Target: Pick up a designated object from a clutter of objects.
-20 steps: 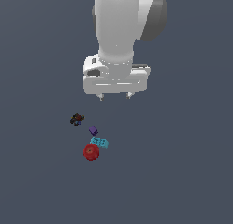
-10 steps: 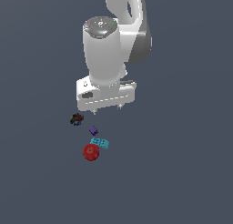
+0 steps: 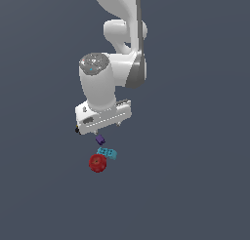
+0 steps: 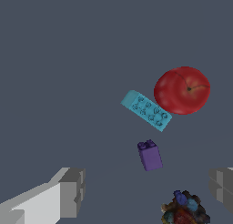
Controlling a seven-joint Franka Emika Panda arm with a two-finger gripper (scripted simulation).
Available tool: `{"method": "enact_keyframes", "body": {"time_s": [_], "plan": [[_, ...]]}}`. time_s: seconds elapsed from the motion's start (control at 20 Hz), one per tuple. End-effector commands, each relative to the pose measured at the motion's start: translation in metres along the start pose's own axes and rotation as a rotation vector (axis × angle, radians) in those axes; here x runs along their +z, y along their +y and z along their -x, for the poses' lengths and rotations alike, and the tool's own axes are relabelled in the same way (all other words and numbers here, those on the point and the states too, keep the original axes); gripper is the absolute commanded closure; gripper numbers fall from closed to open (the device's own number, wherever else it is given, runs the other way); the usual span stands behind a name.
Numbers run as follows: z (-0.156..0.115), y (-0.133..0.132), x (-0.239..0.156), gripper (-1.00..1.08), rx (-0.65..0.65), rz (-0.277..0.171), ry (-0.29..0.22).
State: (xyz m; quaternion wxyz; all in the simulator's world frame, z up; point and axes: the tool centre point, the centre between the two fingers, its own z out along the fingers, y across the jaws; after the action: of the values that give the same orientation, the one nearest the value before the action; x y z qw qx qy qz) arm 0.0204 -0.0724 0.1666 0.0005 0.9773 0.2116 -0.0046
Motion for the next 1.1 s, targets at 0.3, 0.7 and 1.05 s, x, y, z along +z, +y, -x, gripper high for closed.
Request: {"method": "enact_keyframes", "body": {"time_s": [0.3,0.7,1.05], "plan": [[0.020,0.024,0.056,-0.92,-0.147,0.000,0.006],[0.035,0.037,0.090,-0.92,-0.235,0.001,0.009],[0.041,0.040,0.100,-0.92,-0.263,0.002,0.009]]}}
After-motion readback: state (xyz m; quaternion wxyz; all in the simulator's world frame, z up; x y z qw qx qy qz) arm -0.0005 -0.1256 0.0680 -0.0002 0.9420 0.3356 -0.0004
